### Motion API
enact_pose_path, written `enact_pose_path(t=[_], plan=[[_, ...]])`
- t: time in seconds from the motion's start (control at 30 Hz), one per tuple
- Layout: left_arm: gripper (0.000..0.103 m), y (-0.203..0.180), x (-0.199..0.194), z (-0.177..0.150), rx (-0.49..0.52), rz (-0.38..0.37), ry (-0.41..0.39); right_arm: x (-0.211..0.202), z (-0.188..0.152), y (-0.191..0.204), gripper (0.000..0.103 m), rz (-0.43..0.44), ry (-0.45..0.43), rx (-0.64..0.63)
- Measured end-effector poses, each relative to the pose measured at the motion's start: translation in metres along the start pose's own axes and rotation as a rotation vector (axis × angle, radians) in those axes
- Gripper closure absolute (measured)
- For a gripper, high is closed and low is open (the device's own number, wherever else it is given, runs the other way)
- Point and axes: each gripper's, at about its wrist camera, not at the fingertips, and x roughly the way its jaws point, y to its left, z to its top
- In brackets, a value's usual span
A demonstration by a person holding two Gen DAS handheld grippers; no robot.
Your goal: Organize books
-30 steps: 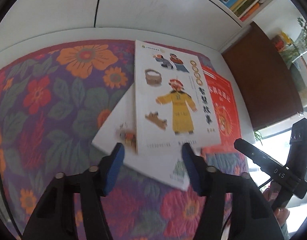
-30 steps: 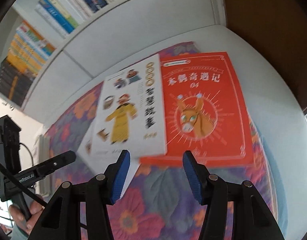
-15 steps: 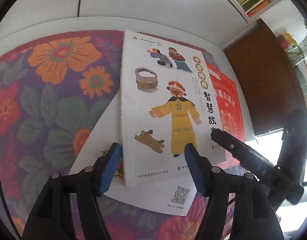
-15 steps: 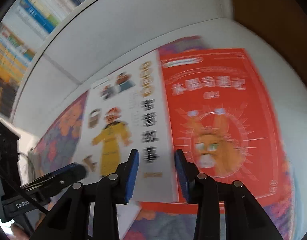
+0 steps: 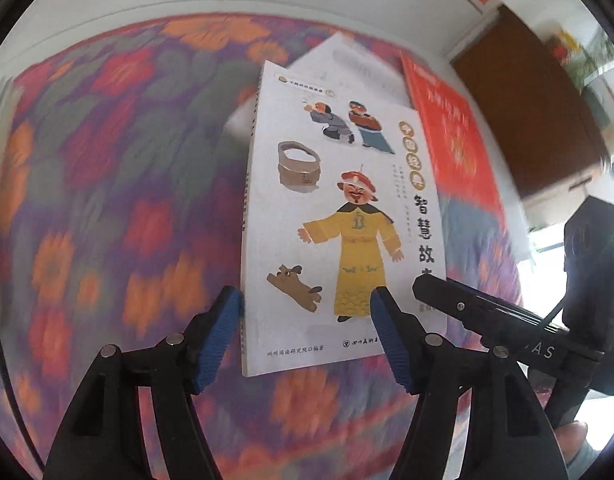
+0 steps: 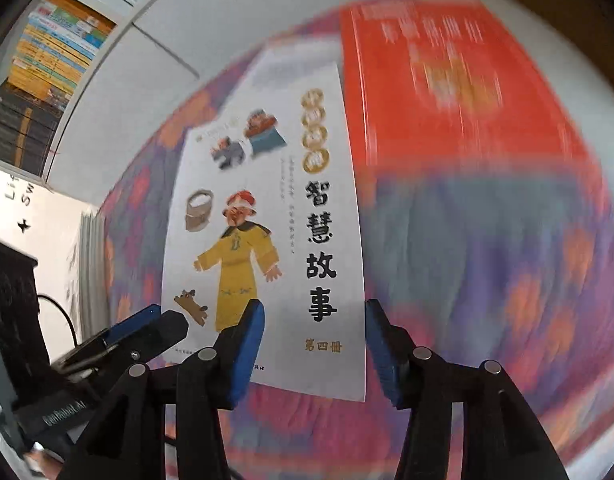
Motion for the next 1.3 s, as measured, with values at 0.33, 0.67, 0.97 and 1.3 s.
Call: enact_pose_path(t=[0.33, 0.67, 0.97, 1.3], plan=[[0.038, 0.007, -0.007, -0.082, 0.013, -0.024, 0.046, -0.02, -0.088, -0.003, 0.053, -0.015, 0.101, -0.163], [0.004, -0.014, 0.008, -0.079, 0.066, 0.007, 0.039, -0.01, -0.095, 0.016, 0.064, -0.113, 0.027, -0.227], [0.052, 0.005, -0.003, -0.077, -0.016, -0.021, -0.007, -0.014, -0.097, 0.006, 0.065, -0.07, 0.019, -0.207], [0.069, 0.029, -0.025, -0.068, -0.231, -0.563, -0.075, -0.015, -0.081, -0.038, 0.065, 0.198, 0.077, -0.024]])
